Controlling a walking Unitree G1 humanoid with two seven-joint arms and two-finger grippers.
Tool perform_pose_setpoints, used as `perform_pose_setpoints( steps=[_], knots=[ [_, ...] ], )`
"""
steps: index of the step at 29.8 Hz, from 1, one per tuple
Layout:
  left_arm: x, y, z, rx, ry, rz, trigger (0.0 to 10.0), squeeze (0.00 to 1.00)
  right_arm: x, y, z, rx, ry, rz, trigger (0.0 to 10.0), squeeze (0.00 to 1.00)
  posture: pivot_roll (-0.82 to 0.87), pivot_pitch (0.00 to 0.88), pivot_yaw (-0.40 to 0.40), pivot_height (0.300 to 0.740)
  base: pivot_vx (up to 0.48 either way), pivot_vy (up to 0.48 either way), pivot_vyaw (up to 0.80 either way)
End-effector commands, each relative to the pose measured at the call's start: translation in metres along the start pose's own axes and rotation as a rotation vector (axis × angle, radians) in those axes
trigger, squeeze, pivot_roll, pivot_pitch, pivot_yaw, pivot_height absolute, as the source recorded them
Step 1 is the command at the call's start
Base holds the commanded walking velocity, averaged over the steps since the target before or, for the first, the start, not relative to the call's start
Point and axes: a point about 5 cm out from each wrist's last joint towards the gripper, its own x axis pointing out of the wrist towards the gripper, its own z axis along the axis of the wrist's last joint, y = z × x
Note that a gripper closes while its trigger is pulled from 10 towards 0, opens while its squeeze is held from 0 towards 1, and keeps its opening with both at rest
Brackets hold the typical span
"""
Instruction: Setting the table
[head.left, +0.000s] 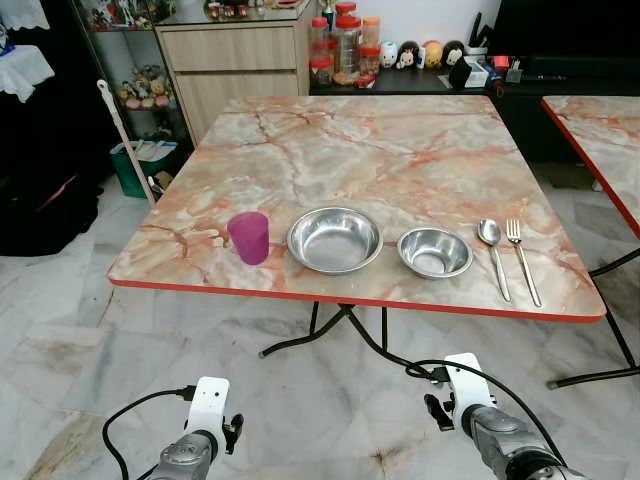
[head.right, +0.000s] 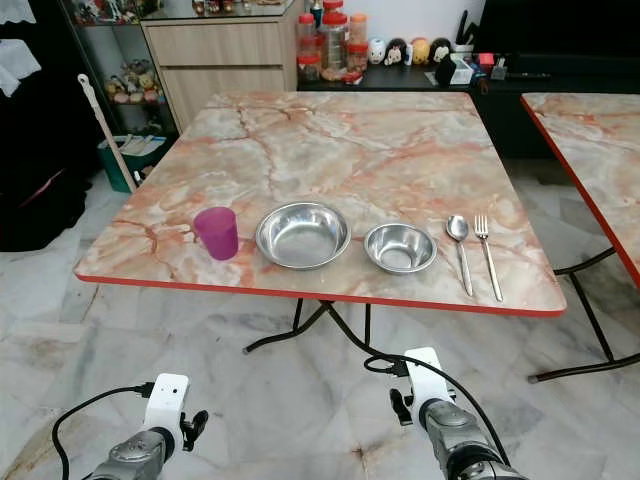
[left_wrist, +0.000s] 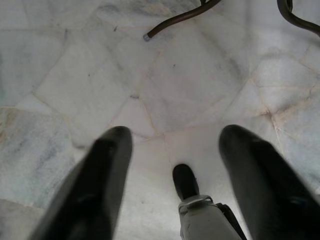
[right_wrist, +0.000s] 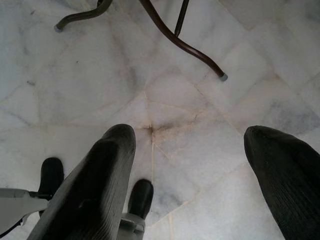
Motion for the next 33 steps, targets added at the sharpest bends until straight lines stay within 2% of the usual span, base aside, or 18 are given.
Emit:
perform_pose_setpoints(
  steps=[1, 12, 13, 16, 21, 24, 26, 28, 29, 30, 33],
  knots=[
    [0.0, 0.002, -0.001, 0.0, 0.006, 0.005, 10.0, 1.0, 0.0, 0.0, 0.004, 0.006, -0.008, 0.004, 10.0, 0.0, -0.05, 0.01, 0.047, 0.74, 0.0, 0.0, 0.0],
    [-0.001, 0.003, -0.001, 0.013, 0.002, 0.017, 10.0, 1.0, 0.0, 0.001, 0.004, 0.006, -0.008, 0.006, 10.0, 0.0, -0.05, 0.011, 0.052, 0.74, 0.0, 0.0, 0.0],
    [-0.001, 0.004, 0.0, 0.013, -0.006, 0.025, 10.0, 0.0, 0.0, 0.001, 0.004, 0.007, -0.008, 0.006, 10.0, 0.0, -0.05, 0.011, 0.052, 0.74, 0.0, 0.0, 0.0],
    [-0.002, 0.007, -0.001, -0.015, -0.026, 0.091, 10.0, 0.0, 0.0, 0.001, 0.003, 0.009, -0.007, 0.006, 10.0, 0.0, -0.05, 0.015, 0.054, 0.74, 0.0, 0.0, 0.0],
    [-0.003, 0.012, 0.002, 0.042, -0.06, 0.183, 10.0, 0.0, 0.0, 0.001, 0.003, 0.005, -0.005, 0.008, 10.0, 0.0, -0.03, 0.022, 0.05, 0.74, 0.0, 0.0, 0.0],
    [-0.003, 0.012, 0.002, 0.012, -0.078, 0.195, 10.0, 0.0, 0.0, 0.001, 0.002, 0.004, -0.004, 0.01, 10.0, 0.0, -0.03, 0.02, 0.051, 0.74, 0.0, 0.0, 0.0],
    [-0.003, 0.024, 0.017, 0.025, -0.143, 0.198, 10.0, 0.0, 0.0, 0.001, 0.002, 0.003, -0.004, 0.011, 10.0, 0.0, -0.03, 0.019, 0.053, 0.74, 0.0, 0.0, 0.0],
    [-0.003, 0.023, 0.017, 0.026, -0.143, 0.2, 10.0, 0.0, 0.0, 0.001, 0.002, 0.003, -0.004, 0.011, 10.0, 0.0, -0.03, 0.019, 0.053, 0.74, 0.0, 0.0, 0.0],
    [-0.004, 0.035, 0.043, 0.072, -0.249, 0.186, 10.0, 0.0, 0.0, 0.002, 0.002, 0.003, -0.004, 0.012, 10.0, 0.0, -0.03, 0.013, 0.059, 0.74, 0.0, 0.0, 0.0],
    [-0.006, 0.04, 0.053, 0.088, -0.295, 0.177, 10.0, 0.0, 0.0, 0.002, 0.002, 0.003, -0.004, 0.013, 10.0, 0.0, -0.03, 0.013, 0.059, 0.74, 0.0, 0.0, 0.0],
    [-0.008, 0.041, 0.052, 0.055, -0.326, 0.141, 10.0, 0.0, 0.0, 0.002, 0.001, 0.002, -0.004, 0.014, 10.0, 0.0, -0.03, 0.008, 0.06, 0.74, 0.0, 0.0, 0.0]
  ],
)
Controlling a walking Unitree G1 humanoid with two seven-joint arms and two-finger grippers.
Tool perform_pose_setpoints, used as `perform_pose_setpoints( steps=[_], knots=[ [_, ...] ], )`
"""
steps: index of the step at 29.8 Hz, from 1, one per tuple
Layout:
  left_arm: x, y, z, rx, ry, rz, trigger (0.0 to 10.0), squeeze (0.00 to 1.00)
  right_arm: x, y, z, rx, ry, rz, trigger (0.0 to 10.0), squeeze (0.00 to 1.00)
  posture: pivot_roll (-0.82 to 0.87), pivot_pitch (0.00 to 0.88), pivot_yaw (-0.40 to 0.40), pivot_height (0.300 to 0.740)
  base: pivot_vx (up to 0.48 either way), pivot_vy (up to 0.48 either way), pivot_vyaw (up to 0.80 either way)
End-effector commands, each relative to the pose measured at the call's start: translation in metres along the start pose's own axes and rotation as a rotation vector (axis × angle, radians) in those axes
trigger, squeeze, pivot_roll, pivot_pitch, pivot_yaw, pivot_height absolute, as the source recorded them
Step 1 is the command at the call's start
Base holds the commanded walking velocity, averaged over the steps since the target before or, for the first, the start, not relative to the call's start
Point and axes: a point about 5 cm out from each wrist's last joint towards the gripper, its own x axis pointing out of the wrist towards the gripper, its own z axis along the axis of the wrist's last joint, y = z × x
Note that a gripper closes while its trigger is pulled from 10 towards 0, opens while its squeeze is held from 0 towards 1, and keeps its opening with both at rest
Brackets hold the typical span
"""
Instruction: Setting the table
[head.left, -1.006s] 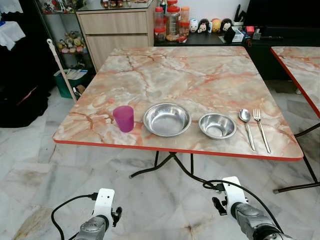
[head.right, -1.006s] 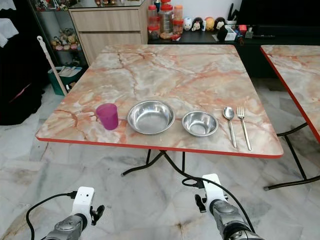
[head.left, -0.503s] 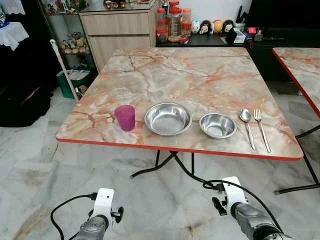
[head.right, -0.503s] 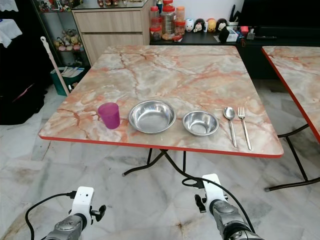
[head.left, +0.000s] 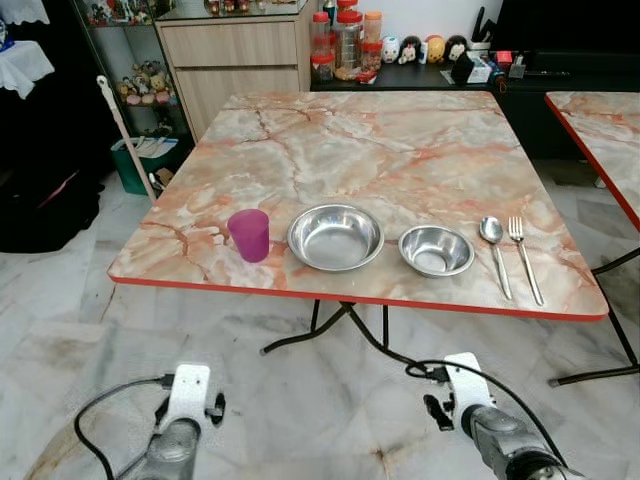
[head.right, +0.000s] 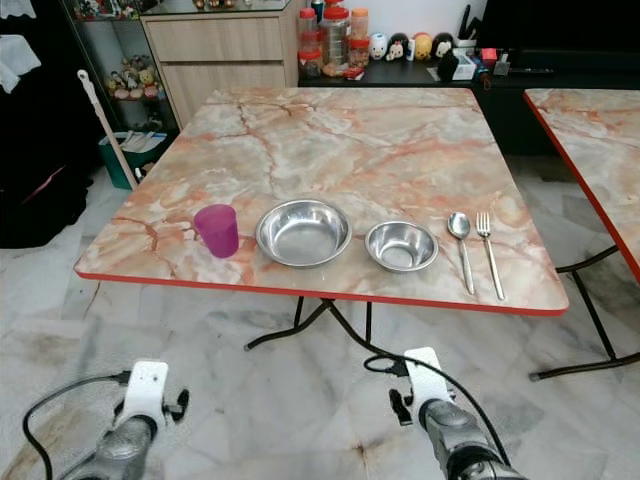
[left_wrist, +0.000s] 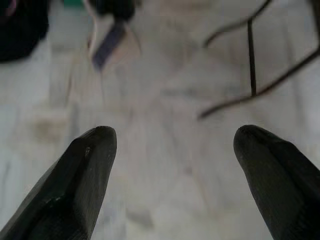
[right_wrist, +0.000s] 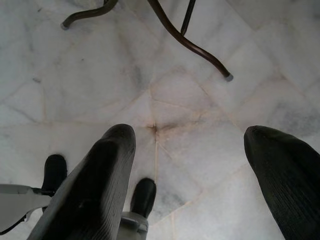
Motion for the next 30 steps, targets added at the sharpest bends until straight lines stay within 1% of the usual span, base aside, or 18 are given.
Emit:
perform_pose_setpoints(
  steps=[1, 4, 9, 11, 12, 14, 15, 16, 17, 18, 20, 21, 22, 24, 25, 27, 29, 30],
  knots=[
    [-0.003, -0.004, -0.005, -0.022, 0.002, -0.032, 10.0, 0.0, 0.0, 0.001, 0.001, 0.003, -0.004, 0.005, 10.0, 0.0, -0.03, 0.008, 0.06, 0.74, 0.0, 0.0, 0.0],
    [-0.004, -0.002, -0.002, -0.046, -0.035, -0.043, 10.0, 0.0, 0.0, 0.001, 0.001, 0.002, -0.004, 0.005, 10.0, 0.0, -0.03, 0.0, 0.058, 0.74, 0.0, 0.0, 0.0],
    [-0.006, 0.007, 0.006, -0.01, -0.093, -0.052, 10.0, 0.0, 0.0, 0.001, 0.0, 0.002, -0.002, 0.005, 10.0, 0.0, -0.03, 0.0, 0.063, 0.74, 0.0, 0.0, 0.0],
    [-0.009, 0.016, 0.012, -0.013, -0.134, -0.032, 10.0, 0.0, 0.0, 0.001, 0.0, 0.001, -0.002, 0.005, 10.0, 0.0, -0.03, 0.0, 0.063, 0.74, 0.0, 0.0, 0.0],
    [-0.009, 0.016, 0.012, -0.013, -0.134, -0.032, 10.0, 0.0, 0.0, 0.001, 0.0, 0.001, -0.002, 0.005, 10.0, 0.0, -0.03, 0.0, 0.063, 0.74, 0.0, 0.0, 0.0],
    [-0.015, 0.031, 0.025, -0.045, -0.219, 0.014, 10.0, 0.0, 0.0, 0.0, 0.0, 0.001, -0.002, 0.004, 10.0, 0.0, -0.02, 0.006, 0.062, 0.74, 0.0, 0.0, 0.0],
    [-0.015, 0.031, 0.025, -0.045, -0.219, 0.014, 10.0, 0.0, 0.0, 0.0, 0.0, 0.001, -0.002, 0.004, 10.0, 0.0, -0.02, 0.006, 0.062, 0.74, 0.0, 0.0, 0.0],
    [-0.017, 0.035, 0.03, -0.078, -0.247, 0.031, 10.0, 0.0, 0.0, 0.0, 0.0, 0.001, -0.002, 0.004, 10.0, 0.0, -0.02, 0.006, 0.062, 0.74, 0.0, 0.0, 0.0],
    [-0.021, 0.041, 0.044, -0.148, -0.303, 0.06, 10.0, 0.0, 0.0, -0.001, 0.0, 0.002, -0.004, 0.003, 10.0, 0.0, -0.01, 0.021, 0.059, 0.74, 0.0, 0.0, 0.0],
    [-0.023, 0.043, 0.051, -0.19, -0.334, 0.071, 10.0, 0.0, 0.0, -0.001, 0.001, 0.002, -0.005, 0.003, 10.0, 0.0, -0.01, 0.021, 0.059, 0.74, 0.0, 0.0, 0.0],
    [-0.026, 0.044, 0.066, -0.25, -0.392, 0.084, 10.0, 0.0, 0.0, -0.002, 0.001, 0.002, -0.008, 0.001, 10.0, 0.0, -0.01, 0.031, 0.057, 0.74, 0.0, 0.0, 0.0],
    [-0.026, 0.044, 0.066, -0.25, -0.392, 0.084, 10.0, 0.0, 0.0, -0.002, 0.001, 0.002, -0.008, 0.001, 10.0, 0.0, -0.01, 0.031, 0.057, 0.74, 0.0, 0.0, 0.0],
    [-0.028, 0.042, 0.084, -0.311, -0.451, 0.093, 10.0, 0.0, 0.0, -0.002, 0.002, 0.006, -0.013, -0.002, 10.0, 0.0, -0.01, 0.036, 0.053, 0.74, 0.0, 0.0, 0.0],
    [-0.029, 0.04, 0.096, -0.354, -0.483, 0.093, 10.0, 0.0, 0.0, -0.002, 0.002, 0.009, -0.016, -0.003, 10.0, 0.0, -0.01, 0.039, 0.051, 0.74, 0.0, 0.0, 0.0],
    [-0.028, 0.036, 0.108, -0.379, -0.511, 0.083, 10.0, 0.0, 0.0, -0.003, 0.003, 0.011, -0.02, -0.003, 10.0, 0.0, -0.01, 0.039, 0.051, 0.74, 0.0, 0.0, 0.0],
    [-0.028, 0.034, 0.115, -0.396, -0.525, 0.075, 10.0, 0.0, 0.0, -0.002, 0.003, 0.013, -0.022, -0.002, 10.0, 0.0, -0.01, 0.039, 0.051, 0.74, 0.0, 0.0, 0.0],
    [-0.026, 0.019, 0.147, -0.461, -0.586, 0.013, 10.0, 0.0, 0.0, -0.003, 0.004, 0.017, -0.026, -0.005, 10.0, 0.0, -0.02, 0.045, 0.048, 0.74, 0.0, 0.0, 0.0],
    [-0.026, 0.015, 0.153, -0.476, -0.598, -0.006, 10.0, 0.0, 0.0, -0.003, 0.004, 0.017, -0.027, -0.005, 10.0, 0.0, -0.02, 0.045, 0.048, 0.74, 0.0, 0.0, 0.0]
  ],
)
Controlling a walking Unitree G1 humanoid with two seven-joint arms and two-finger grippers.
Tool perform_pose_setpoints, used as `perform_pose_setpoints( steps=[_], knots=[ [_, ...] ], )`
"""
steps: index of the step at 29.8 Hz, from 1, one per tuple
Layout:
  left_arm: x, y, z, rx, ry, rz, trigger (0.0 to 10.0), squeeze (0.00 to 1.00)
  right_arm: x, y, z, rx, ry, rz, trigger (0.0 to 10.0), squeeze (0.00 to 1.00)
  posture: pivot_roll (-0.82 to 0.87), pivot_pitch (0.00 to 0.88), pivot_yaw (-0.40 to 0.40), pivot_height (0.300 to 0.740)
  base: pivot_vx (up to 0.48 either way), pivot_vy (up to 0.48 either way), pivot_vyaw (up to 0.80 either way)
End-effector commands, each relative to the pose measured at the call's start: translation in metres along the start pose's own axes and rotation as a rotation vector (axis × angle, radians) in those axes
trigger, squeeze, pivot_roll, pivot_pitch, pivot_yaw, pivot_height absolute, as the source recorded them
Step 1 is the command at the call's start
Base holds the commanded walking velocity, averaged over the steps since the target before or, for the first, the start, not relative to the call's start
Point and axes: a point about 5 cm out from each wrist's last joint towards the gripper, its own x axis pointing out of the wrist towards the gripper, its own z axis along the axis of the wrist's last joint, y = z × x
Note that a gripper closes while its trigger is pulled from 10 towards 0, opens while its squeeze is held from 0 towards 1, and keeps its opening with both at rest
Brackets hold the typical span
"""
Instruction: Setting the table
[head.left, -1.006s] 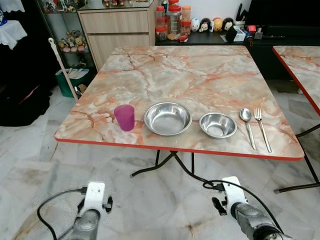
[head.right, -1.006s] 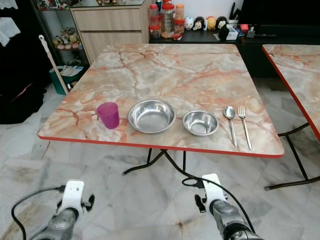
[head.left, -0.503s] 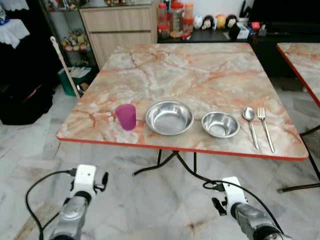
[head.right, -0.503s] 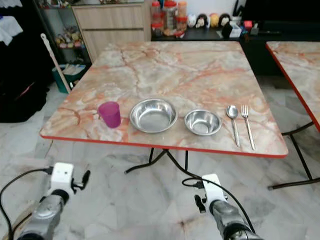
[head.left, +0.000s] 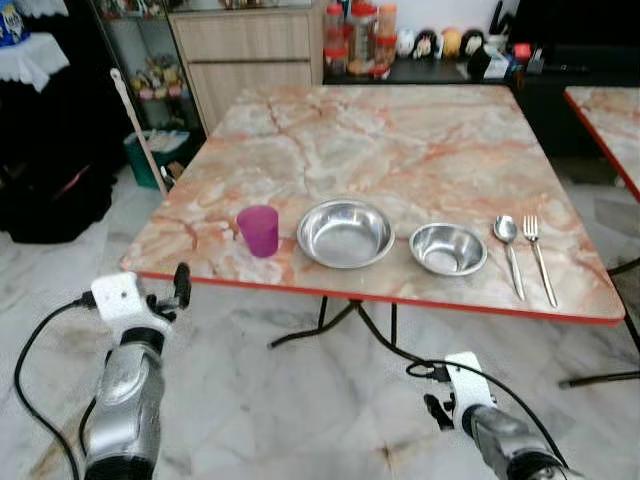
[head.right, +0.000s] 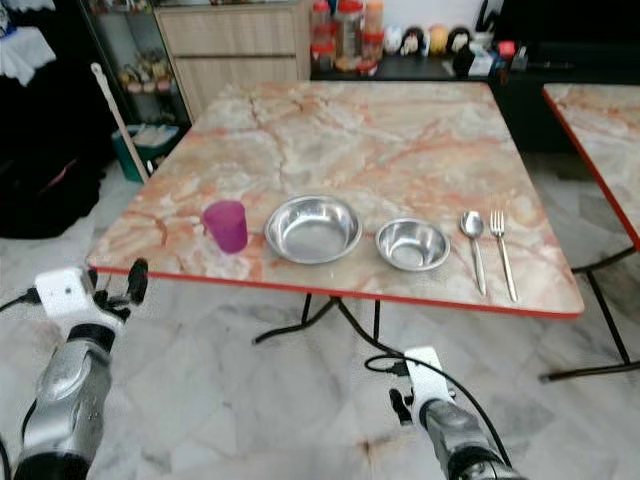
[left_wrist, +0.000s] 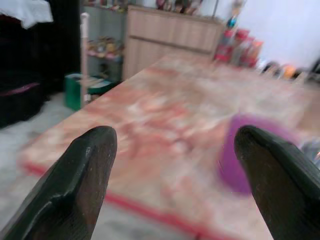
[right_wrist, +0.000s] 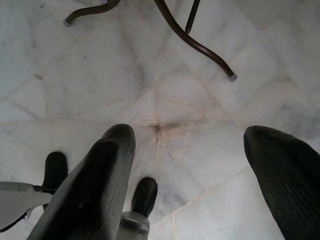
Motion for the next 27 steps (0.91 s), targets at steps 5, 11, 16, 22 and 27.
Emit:
perform_pose_setpoints(
  steps=[5, 11, 16, 22, 27],
  knots=[
    [0.011, -0.038, 0.021, -0.092, -0.028, -0.099, 10.0, 0.0, 0.0, -0.001, 0.005, 0.016, -0.023, -0.004, 10.0, 0.0, -0.02, 0.053, 0.049, 0.74, 0.0, 0.0, 0.0],
    [0.004, -0.069, 0.032, -0.182, 0.001, -0.205, 10.0, 0.0, 0.0, -0.001, 0.005, 0.017, -0.024, -0.005, 10.0, 0.0, -0.02, 0.053, 0.049, 0.74, 0.0, 0.0, 0.0],
    [-0.004, -0.096, 0.03, -0.151, 0.056, -0.341, 10.0, 0.0, 0.0, 0.0, 0.005, 0.014, -0.025, -0.003, 10.0, 0.0, -0.02, 0.052, 0.059, 0.74, 0.0, 0.0, 0.0],
    [0.001, -0.087, 0.015, -0.007, 0.058, -0.274, 10.0, 0.0, 0.0, 0.001, 0.005, 0.022, -0.035, -0.01, 10.0, 0.0, -0.03, 0.04, 0.062, 0.74, 0.0, 0.0, 0.0],
    [0.007, -0.079, 0.015, -0.01, 0.058, -0.222, 10.0, 0.0, 0.0, 0.001, 0.005, 0.026, -0.04, -0.013, 10.0, 0.0, -0.03, 0.033, 0.061, 0.74, 0.0, 0.0, 0.0]
  ],
)
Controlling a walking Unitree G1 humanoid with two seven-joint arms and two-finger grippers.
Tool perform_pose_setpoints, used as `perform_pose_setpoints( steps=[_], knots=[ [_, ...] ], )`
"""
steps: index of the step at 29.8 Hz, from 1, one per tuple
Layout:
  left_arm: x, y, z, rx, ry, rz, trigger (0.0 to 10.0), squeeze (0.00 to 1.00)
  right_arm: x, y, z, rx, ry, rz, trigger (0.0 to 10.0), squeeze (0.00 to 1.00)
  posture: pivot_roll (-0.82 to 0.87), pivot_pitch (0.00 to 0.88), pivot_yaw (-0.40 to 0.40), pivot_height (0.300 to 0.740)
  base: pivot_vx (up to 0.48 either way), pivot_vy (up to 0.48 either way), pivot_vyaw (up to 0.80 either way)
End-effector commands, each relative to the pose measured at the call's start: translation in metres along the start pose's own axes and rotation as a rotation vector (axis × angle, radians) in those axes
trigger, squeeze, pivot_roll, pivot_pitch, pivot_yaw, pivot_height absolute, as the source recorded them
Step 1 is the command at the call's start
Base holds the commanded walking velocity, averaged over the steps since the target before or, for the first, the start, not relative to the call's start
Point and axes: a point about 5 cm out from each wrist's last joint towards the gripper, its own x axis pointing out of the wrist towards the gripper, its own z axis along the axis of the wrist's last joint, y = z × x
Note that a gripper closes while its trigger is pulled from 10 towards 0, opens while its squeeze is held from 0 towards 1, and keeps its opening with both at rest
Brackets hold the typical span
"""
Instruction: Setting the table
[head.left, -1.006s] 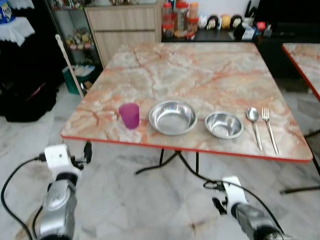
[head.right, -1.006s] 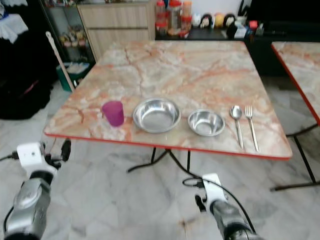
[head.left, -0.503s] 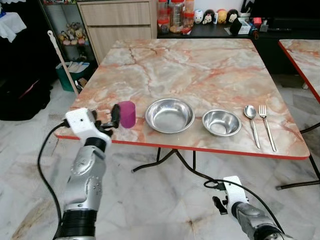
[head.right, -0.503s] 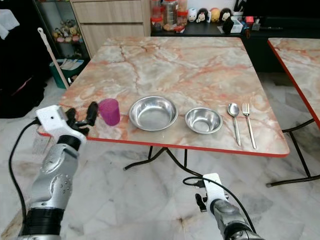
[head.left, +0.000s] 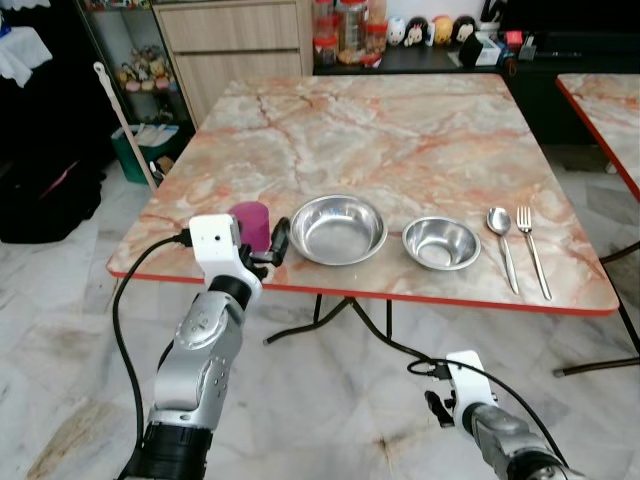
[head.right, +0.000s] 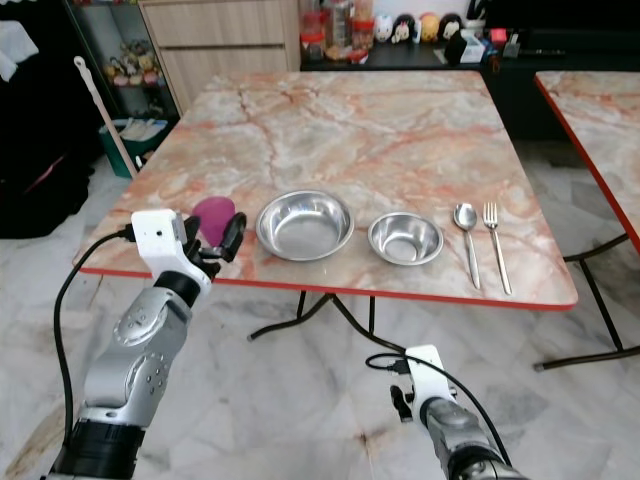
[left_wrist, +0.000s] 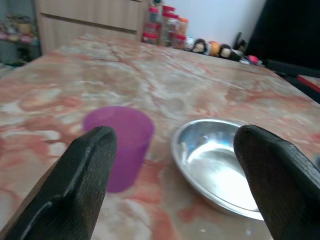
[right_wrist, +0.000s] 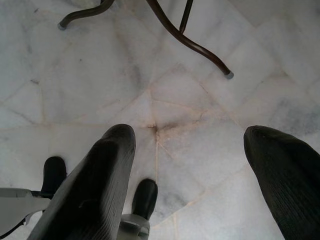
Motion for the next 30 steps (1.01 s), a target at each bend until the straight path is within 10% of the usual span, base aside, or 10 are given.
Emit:
perform_pose_setpoints(
  steps=[1, 30],
  knots=[
    [0.003, 0.0028, 0.0061, 0.008, -0.022, 0.015, 10.0, 0.0, 0.0002, 0.0011, 0.0018, 0.015, -0.015, 0.0, 10.0, 0.0, -0.03, 0.033, 0.061, 0.74, 0.0, 0.0, 0.0],
    [0.0117, 0.0045, 0.0084, 0.078, -0.037, -0.001, 10.0, 0.0, -0.0003, -0.002, 0.0017, 0.003, -0.015, -0.004, 10.0, 0.0, -0.03, 0.04, 0.049, 0.74, 0.0, 0.0, -0.1]
  ],
)
